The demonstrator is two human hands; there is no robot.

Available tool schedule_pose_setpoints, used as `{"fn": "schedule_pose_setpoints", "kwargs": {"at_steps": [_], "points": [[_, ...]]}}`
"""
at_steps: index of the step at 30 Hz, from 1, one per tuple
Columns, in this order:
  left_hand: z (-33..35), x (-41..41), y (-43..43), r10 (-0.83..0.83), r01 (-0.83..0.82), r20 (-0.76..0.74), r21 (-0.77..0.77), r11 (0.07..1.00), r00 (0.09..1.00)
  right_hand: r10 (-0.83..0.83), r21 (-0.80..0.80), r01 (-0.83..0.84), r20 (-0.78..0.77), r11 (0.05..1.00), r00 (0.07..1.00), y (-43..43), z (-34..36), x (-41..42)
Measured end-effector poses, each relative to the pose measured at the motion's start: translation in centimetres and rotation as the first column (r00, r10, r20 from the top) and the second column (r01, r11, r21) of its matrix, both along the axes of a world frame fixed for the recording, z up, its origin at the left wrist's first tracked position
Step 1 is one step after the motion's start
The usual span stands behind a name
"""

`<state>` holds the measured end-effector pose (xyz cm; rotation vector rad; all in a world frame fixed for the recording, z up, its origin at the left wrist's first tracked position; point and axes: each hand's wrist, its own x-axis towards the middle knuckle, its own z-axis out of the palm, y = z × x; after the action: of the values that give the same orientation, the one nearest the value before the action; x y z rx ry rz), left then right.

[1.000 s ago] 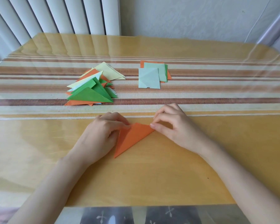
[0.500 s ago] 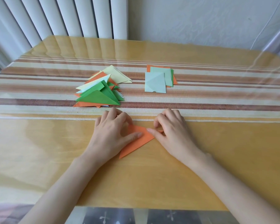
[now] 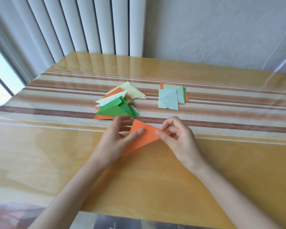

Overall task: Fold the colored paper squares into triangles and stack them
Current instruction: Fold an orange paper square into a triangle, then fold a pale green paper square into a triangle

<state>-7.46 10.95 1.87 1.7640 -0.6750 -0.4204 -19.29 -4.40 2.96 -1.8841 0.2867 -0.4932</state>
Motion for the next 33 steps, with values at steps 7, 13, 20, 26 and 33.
{"fn": "schedule_pose_setpoints", "kwargs": {"at_steps": [7, 13, 20, 26, 33], "points": [[0.9, 3.5, 3.5, 0.121, -0.113, 0.088, -0.083, 0.99, 0.989, 0.11, -0.014, -0.113, -0.14, 0.993, 0.984, 2.6, 1.5, 3.5], [0.4, 7.4, 1.8, 0.264, -0.345, 0.531, 0.058, 0.937, 0.805, -0.268, -0.375, 0.18, -0.198, 0.909, 0.943, 3.7, 0.1, 9.4], [-1.9, 9.6, -0.4, 0.113, -0.46, 0.764, 0.256, 0.85, 0.635, -0.55, -0.802, 0.251, -0.113, 0.542, 0.828, 4.0, -2.3, 12.4], [-2.0, 8.5, 1.6, -0.202, -0.256, 0.811, 0.393, 0.883, 0.549, -0.066, -0.852, 0.01, -0.028, 0.523, 0.997, 3.2, -3.1, 12.3], [-1.8, 11.2, 2.7, -0.162, -0.232, 0.831, 0.327, 0.916, 0.533, 0.02, -0.647, -0.137, -0.184, 0.75, 0.983, 2.0, -3.1, 13.0]]}}
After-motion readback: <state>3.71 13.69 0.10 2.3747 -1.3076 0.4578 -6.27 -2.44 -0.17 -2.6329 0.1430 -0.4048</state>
